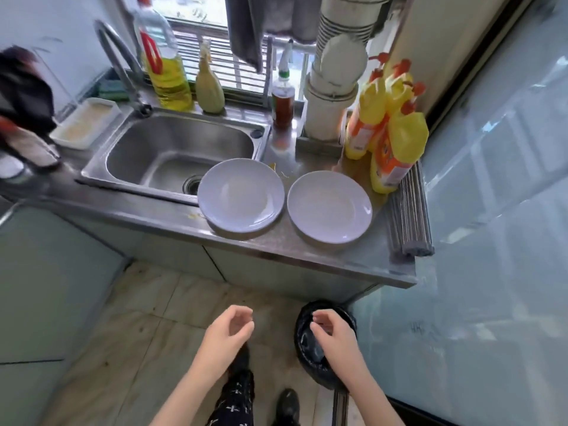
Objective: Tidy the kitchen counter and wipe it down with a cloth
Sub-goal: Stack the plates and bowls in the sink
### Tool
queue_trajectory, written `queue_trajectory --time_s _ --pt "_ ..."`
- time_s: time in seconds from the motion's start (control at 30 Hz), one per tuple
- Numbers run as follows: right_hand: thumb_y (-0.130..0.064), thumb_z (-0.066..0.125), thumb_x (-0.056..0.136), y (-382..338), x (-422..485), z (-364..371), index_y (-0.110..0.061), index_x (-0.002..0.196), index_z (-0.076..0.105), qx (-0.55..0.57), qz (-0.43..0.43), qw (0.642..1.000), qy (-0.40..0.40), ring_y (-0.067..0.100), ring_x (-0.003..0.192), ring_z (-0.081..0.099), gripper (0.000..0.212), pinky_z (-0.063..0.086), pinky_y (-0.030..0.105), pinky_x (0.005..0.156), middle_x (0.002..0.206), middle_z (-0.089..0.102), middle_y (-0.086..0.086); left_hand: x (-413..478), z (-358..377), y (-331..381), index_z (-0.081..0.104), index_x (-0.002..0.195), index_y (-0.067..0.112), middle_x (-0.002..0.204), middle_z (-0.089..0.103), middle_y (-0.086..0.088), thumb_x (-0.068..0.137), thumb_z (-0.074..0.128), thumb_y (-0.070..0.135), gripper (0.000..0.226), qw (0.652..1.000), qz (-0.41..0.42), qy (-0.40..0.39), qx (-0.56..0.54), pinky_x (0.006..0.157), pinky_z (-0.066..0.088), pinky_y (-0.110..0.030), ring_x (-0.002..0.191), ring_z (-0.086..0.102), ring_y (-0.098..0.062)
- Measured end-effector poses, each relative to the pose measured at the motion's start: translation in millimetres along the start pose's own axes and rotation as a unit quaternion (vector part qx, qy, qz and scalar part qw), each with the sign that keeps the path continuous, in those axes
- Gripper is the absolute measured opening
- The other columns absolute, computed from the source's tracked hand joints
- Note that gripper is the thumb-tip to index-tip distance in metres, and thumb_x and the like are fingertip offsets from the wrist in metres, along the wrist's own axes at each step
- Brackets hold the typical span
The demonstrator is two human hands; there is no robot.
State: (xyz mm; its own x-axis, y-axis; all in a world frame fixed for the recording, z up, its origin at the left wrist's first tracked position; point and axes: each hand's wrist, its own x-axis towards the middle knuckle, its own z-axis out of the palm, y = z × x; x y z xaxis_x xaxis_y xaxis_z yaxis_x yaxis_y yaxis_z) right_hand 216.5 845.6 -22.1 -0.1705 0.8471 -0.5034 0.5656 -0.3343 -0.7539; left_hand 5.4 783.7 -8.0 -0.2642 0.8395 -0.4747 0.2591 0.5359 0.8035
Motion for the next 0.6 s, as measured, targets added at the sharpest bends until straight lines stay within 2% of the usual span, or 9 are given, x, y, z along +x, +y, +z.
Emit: queue_trajectory --time_s 0.1,0.17,0.27,0.33,0.43,0.5,0.6 --pt "-0.017 0.056 0.091 -20 18 8 -0.024 0.102 0.058 -0.022 -0.015 1.000 -0.016 -0.001 0.094 0.056 0.013 0.041 0.006 0.074 0.100 0.062 -0.011 25 -23 2 0.063 0.097 0.022 0.095 0.067 0.006 0.086 0.062 0.011 0.015 1.000 0.001 0.013 0.001 0.078 0.045 -0.011 0.094 0.061 -0.003" --pt "-0.017 0.055 0.092 -29 33 12 -0.024 0.103 0.058 -0.027 -0.016 0.999 -0.007 -0.002 0.095 0.056 0.014 0.041 0.006 0.074 0.101 0.062 -0.013 49 -39 5 0.062 0.101 0.020 0.097 0.066 0.007 0.086 0.063 0.012 0.017 1.000 -0.001 0.025 -0.003 0.075 0.043 -0.012 0.095 0.060 -0.005" --pt "-0.016 0.057 0.091 -40 56 17 -0.023 0.101 0.059 0.008 0.019 0.999 0.047 0.003 0.094 0.058 0.013 0.041 0.008 0.073 0.099 0.062 -0.011 90 -61 11 0.059 0.106 0.018 0.098 0.065 0.003 0.086 0.063 0.014 0.021 0.998 -0.016 0.046 -0.025 0.073 0.042 -0.016 0.096 0.060 -0.012" --pt "-0.016 0.058 0.091 -44 73 18 -0.024 0.098 0.059 0.066 0.071 0.990 0.099 0.010 0.096 0.059 0.011 0.044 0.018 0.079 0.099 0.063 -0.005 117 -75 20 0.056 0.111 0.019 0.102 0.062 0.001 0.086 0.063 0.017 0.026 0.996 -0.031 0.071 -0.037 0.071 0.043 -0.019 0.096 0.059 -0.016" --pt "-0.013 0.057 0.091 -51 102 17 -0.015 0.108 0.056 0.227 0.152 0.945 0.178 0.022 0.096 0.062 0.017 0.048 0.032 0.080 0.105 0.064 0.009 158 -89 34 0.047 0.120 0.015 0.108 0.056 0.000 0.087 0.062 0.022 0.037 0.991 -0.048 0.111 -0.057 0.077 0.041 -0.030 0.097 0.054 -0.019" --pt "-0.010 0.055 0.093 -59 122 13 -0.006 0.120 0.050 0.322 0.188 0.901 0.221 0.027 0.097 0.061 0.028 0.047 0.032 0.075 0.109 0.061 0.017 183 -96 44 0.041 0.125 0.010 0.112 0.052 -0.003 0.087 0.062 0.023 0.045 0.987 -0.067 0.138 -0.056 0.080 0.037 -0.031 0.101 0.051 -0.023" --pt "-0.012 0.054 0.094 -72 144 7 -0.001 0.129 0.042 0.390 0.221 0.856 0.257 0.028 0.100 0.059 0.039 0.046 0.035 0.082 0.114 0.059 0.020 203 -99 55 0.035 0.132 0.005 0.110 0.051 -0.006 0.089 0.060 0.020 0.052 0.984 -0.094 0.141 -0.061 0.081 0.036 -0.031 0.103 0.052 -0.025"
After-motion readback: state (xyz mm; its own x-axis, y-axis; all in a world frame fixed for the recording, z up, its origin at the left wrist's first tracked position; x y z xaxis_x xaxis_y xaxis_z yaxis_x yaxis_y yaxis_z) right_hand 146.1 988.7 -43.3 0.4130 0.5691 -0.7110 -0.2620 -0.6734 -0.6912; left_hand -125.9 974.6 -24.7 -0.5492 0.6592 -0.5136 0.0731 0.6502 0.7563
